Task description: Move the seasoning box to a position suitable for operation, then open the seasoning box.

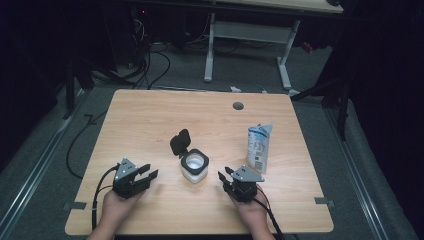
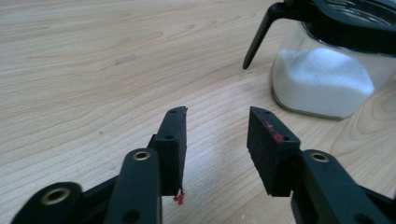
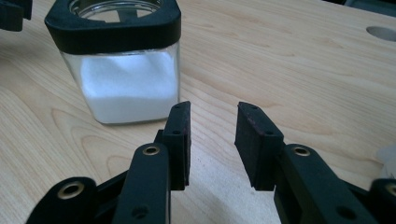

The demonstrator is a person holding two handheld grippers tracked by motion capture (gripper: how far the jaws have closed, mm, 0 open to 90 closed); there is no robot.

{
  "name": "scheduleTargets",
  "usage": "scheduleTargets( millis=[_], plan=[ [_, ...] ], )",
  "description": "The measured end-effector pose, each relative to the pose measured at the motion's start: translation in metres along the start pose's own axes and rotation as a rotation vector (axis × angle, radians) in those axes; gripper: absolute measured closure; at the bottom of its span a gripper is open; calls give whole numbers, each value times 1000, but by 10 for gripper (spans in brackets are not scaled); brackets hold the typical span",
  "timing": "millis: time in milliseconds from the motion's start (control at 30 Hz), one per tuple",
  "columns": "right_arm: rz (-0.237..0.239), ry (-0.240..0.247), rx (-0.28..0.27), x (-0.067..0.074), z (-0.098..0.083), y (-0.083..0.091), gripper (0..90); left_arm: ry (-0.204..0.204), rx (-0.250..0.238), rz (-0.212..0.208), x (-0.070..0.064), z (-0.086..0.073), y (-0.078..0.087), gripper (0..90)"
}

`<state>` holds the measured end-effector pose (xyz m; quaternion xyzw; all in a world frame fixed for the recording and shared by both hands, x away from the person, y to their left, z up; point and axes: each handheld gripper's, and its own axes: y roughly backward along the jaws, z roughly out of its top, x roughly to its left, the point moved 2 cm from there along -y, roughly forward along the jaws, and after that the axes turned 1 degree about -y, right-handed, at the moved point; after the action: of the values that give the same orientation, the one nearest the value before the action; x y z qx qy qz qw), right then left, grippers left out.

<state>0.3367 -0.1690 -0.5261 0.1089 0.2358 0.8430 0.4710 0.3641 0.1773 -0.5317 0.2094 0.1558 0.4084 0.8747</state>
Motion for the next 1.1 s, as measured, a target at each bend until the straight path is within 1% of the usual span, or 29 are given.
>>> scheduleTargets(
  millis=[67, 100, 133, 200, 267, 367, 400, 500, 600, 700, 767, 967, 1033, 1100],
  plan=[
    [16, -20, 10, -2, 4, -3, 691, -4, -2, 7, -1, 1, 0, 599],
    [27, -35, 6, -3, 6, -4, 695, 3, -1, 10, -1, 2, -1, 608],
    [29, -39, 5, -3, 8, -5, 695, 10, -3, 11, 0, 2, -1, 612],
    [21, -37, 0, -3, 11, -8, 709, 21, -12, 19, 1, 3, -1, 625],
    [24, -53, -2, -3, 11, -13, 723, 20, -14, 30, 2, 4, -1, 638],
    [15, -66, 2, -2, 9, -16, 730, 19, -14, 34, 3, 6, -2, 653],
    [10, -62, 0, -1, 9, -15, 732, 19, -15, 34, 3, 7, -3, 660],
    [-13, -5, 9, 2, 8, -10, 733, 18, -19, 31, 1, 8, -3, 668],
    [0, -23, 8, 1, 6, -5, 733, 21, -23, 28, -1, 9, -3, 669],
    [-7, -15, 12, -1, 3, -3, 725, 19, -28, 30, -3, 12, -3, 658],
    [-6, -24, 16, -2, 2, -2, 724, 21, -29, 33, -3, 14, -4, 649],
    [-4, -12, 27, -1, -1, -6, 718, 16, -27, 30, -2, 21, -11, 648],
    [-5, -2, 34, 0, -1, -7, 721, 27, -20, 21, -2, 22, -13, 649],
    [5, 0, 36, 1, -1, -8, 726, 38, -17, 16, -2, 23, -15, 654]
  ],
)
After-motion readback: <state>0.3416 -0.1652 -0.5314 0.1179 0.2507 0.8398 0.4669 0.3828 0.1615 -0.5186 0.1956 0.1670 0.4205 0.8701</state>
